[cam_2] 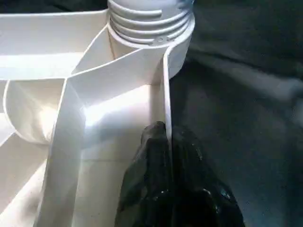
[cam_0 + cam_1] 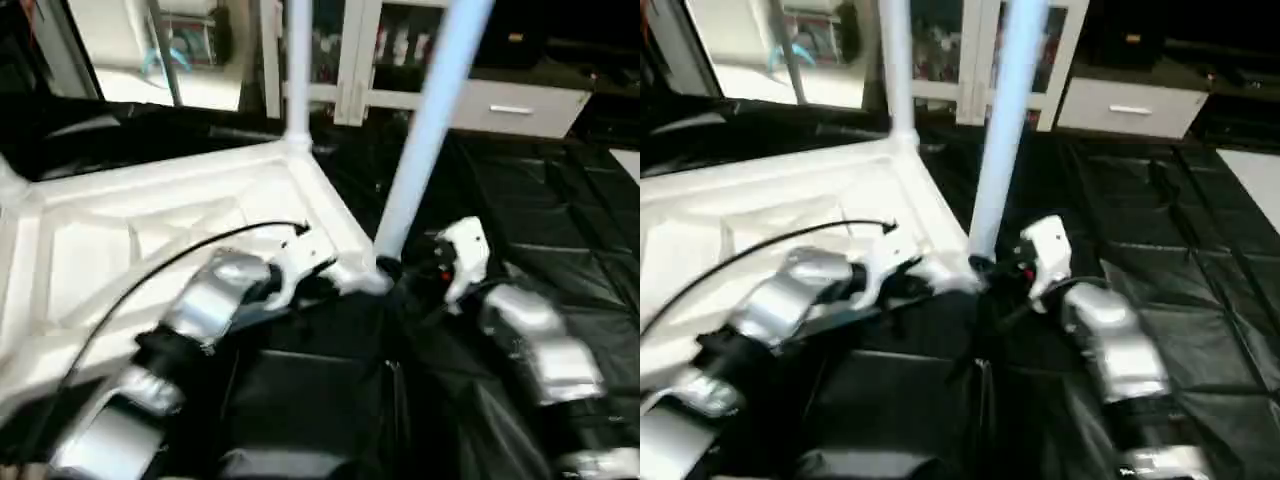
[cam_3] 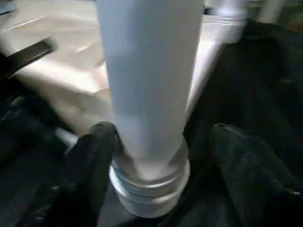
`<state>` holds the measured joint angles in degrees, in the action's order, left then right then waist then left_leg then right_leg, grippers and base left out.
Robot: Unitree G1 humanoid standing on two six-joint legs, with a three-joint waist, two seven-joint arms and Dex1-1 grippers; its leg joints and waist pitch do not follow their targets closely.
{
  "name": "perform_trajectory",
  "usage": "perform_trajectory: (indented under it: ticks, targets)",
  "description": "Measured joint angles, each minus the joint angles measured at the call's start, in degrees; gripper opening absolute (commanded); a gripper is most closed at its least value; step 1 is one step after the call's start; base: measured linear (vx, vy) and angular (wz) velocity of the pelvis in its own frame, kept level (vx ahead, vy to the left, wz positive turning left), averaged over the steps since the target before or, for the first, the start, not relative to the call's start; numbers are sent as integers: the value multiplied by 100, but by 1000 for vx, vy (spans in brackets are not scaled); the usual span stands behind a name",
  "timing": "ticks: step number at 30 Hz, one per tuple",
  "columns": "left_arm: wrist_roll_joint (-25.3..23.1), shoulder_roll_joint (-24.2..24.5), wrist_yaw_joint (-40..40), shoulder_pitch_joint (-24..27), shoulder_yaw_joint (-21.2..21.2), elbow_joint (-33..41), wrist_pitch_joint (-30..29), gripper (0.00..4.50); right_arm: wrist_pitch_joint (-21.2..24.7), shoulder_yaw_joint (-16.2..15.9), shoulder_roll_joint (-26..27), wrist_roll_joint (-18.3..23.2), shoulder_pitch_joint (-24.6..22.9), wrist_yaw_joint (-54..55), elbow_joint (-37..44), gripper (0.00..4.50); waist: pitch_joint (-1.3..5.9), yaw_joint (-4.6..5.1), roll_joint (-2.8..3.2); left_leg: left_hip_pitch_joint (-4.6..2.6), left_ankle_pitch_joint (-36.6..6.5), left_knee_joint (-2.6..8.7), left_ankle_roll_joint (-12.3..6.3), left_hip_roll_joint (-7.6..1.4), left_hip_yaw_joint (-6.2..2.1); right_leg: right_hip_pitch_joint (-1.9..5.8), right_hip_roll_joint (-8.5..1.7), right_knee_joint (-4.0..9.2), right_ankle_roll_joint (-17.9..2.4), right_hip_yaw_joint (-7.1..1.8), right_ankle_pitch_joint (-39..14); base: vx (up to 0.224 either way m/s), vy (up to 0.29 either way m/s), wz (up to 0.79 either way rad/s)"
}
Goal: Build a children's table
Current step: Rotate leg to tighten
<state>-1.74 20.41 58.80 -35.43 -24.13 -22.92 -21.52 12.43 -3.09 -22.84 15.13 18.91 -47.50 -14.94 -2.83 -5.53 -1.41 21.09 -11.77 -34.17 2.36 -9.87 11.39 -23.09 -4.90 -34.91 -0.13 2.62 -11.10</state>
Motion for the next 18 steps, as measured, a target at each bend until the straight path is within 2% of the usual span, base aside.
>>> perform_trajectory:
  ticks: [2,4,6,11,17,18]
  targets:
    - [11,138,213,12,-68,98,7,0,39,-26,-186,50,-54,-399,81,388,-2,-5,-6,-1,2,-7,-4,0,1,2,-2,-4,0,0,0,0,0,0]
    - [34,300,507,64,-105,240,5,0,113,-196,-660,121,-129,-1067,145,397,-2,-14,-7,-4,-2,-14,-2,2,5,7,-8,-6,0,-1,1,0,0,0]
    - [41,397,724,107,-108,310,8,0,112,-247,-891,121,-142,-1502,142,422,0,4,-23,-7,-10,-17,14,2,7,9,-9,-10,-1,-1,2,0,0,0]
    - [64,535,978,128,-241,554,-142,0,81,-500,-883,158,-80,-2013,119,422,4,31,-31,-8,-12,-24,17,1,7,10,-11,-17,-2,0,2,0,0,0]
    - [87,616,1169,177,-341,776,-241,0,-65,-707,-803,109,101,-2288,-13,422,3,-9,-35,-4,-1,-29,-7,3,8,10,-14,-17,-3,1,2,0,0,0]
    - [80,615,1176,184,-346,795,-249,0,-129,-734,-772,71,142,-2306,-100,407,4,-12,-40,-5,-1,-30,-7,2,8,10,-15,-19,-3,2,2,0,0,0]
